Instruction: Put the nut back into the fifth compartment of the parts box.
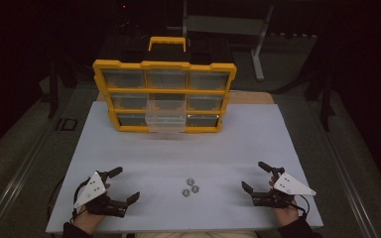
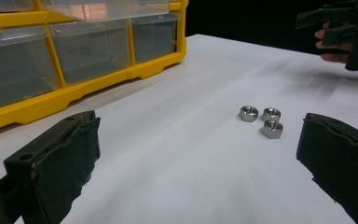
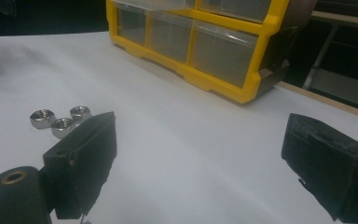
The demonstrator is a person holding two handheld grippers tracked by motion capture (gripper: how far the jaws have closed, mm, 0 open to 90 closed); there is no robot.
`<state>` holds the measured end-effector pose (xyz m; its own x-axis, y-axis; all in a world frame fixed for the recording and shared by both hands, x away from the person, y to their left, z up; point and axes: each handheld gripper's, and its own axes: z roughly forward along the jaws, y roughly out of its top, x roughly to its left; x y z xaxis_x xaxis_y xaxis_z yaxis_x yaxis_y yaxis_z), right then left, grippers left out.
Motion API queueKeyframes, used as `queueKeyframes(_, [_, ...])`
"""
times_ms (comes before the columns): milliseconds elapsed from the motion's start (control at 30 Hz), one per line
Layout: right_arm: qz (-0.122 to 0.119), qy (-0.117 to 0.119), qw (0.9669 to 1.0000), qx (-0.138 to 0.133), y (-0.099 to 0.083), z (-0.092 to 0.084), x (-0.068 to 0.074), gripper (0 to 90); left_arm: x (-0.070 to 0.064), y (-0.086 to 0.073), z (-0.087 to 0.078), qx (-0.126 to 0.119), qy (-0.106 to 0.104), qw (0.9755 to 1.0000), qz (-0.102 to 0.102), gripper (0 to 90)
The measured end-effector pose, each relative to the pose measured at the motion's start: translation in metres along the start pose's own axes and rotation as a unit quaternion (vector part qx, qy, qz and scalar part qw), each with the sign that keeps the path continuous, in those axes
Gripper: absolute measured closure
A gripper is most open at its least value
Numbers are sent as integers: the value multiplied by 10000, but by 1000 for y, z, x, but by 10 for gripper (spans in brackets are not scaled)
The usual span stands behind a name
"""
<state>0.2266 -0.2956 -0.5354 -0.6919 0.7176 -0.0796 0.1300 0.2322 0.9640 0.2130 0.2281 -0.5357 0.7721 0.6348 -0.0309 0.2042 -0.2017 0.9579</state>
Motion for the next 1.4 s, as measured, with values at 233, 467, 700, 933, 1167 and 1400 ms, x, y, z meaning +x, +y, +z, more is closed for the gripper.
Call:
queueKeyframes(233, [-27, -29, 10000, 40, 0, -1, -1, 104, 0, -1, 1, 36, -20, 10000, -6, 0])
queueKeyframes(467, [13, -88, 10000, 30, 1, -6, -3, 104, -1, 3, 0, 1, -4, 10000, -46, 0])
queueKeyframes(700, [14, -38, 10000, -33, 3, -6, -2, 104, -8, 25, 4, 20, -226, 9996, -150, 0])
queueKeyframes(933, [86, 3, 9999, -59, 5, -7, -2, 104, -18, 54, 16, 35, -595, 9981, -165, 0])
queueKeyframes(1167, [86, 67, 9999, -81, 5, -5, -2, 105, -25, 76, 39, 155, -820, 9965, -25, 0])
queueKeyframes(1400, [98, 109, 9999, -86, 6, -2, -1, 104, -34, 86, 63, 358, -871, 9955, -106, 0])
